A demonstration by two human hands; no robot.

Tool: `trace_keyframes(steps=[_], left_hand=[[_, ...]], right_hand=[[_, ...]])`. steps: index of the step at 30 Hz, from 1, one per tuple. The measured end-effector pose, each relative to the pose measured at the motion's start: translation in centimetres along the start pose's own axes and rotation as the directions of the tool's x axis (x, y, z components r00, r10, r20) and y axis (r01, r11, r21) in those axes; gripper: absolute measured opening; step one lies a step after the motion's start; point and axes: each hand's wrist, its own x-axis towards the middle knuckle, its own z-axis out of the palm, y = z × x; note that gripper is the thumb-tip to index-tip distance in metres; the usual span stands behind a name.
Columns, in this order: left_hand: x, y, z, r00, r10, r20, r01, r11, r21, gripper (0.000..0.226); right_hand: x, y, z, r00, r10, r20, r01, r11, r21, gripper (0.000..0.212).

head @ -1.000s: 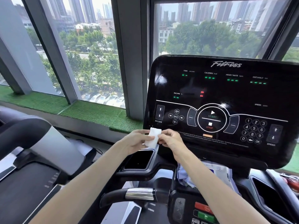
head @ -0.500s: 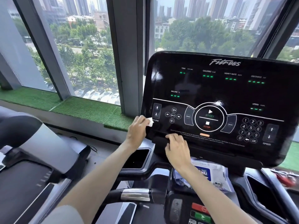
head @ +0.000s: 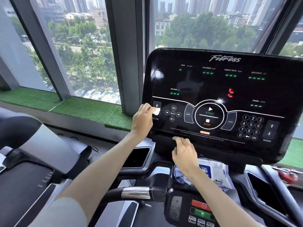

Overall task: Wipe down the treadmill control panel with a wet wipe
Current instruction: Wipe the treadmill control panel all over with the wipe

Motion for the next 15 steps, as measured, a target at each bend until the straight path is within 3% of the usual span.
trace_keyframes(steps=[7,11,15], left_hand=[[-5.2,-2.2,1.5,0.946,0.167,0.279,-0.197,0.977,0.081,0.042],[-7.2,-5.4,-0.4,0.883,0.129,0.451,-0.193,0.976,0.098,0.034],[-4.4,-3.6,-1.6,0.969,0.016,0.246,-0.017,1.0,0.0,0.021]], right_hand=[[0.2,0.6,-1.1,0.986,0.003,0.17,-0.004,1.0,0.004,0.048],[-0.4,0.8,-2.0,0.976,0.028,0.215,-0.05,0.994,0.1,0.05],[-1.2,1.4,-2.2,0.995,0.078,0.06,-0.084,0.992,0.095,0.044]])
